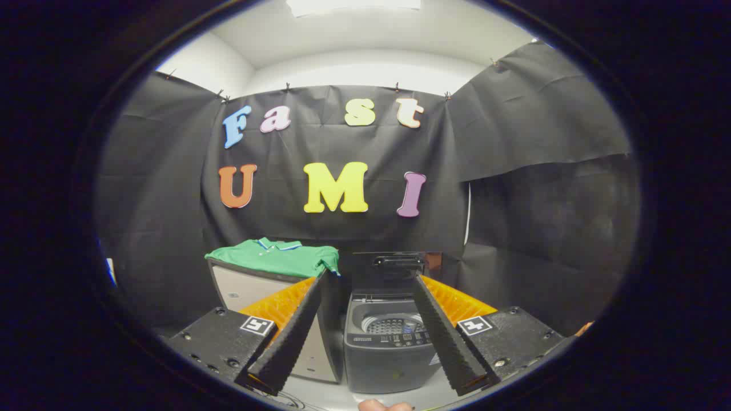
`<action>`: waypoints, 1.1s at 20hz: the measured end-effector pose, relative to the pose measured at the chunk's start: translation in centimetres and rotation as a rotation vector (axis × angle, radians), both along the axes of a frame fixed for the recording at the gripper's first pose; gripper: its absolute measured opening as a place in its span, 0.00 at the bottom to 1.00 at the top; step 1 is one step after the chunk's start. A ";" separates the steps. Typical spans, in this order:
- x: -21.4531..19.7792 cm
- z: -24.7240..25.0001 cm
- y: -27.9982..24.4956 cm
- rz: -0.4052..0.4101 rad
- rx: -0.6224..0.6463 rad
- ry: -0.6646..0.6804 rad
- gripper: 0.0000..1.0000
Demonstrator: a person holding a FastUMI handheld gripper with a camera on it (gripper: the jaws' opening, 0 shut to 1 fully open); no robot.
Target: Put the clothes into the washing machine and then close the washing machine lid.
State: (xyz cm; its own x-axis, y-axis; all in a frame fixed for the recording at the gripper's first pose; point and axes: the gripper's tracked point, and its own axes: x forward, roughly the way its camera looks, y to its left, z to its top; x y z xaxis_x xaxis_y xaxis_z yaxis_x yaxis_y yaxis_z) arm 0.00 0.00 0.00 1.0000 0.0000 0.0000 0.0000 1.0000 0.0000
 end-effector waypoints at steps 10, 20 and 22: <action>1.5 -1.6 -1.3 0.034 0.012 0.016 1.00; 2.9 -1.9 -4.5 0.079 0.050 0.047 1.00; 3.5 -1.7 -5.0 0.099 0.061 0.053 1.00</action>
State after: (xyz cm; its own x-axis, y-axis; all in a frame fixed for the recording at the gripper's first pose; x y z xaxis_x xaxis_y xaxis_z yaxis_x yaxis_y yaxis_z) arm 3.52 -5.03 -1.71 0.9937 0.1001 -0.0500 -0.0968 0.9933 0.0638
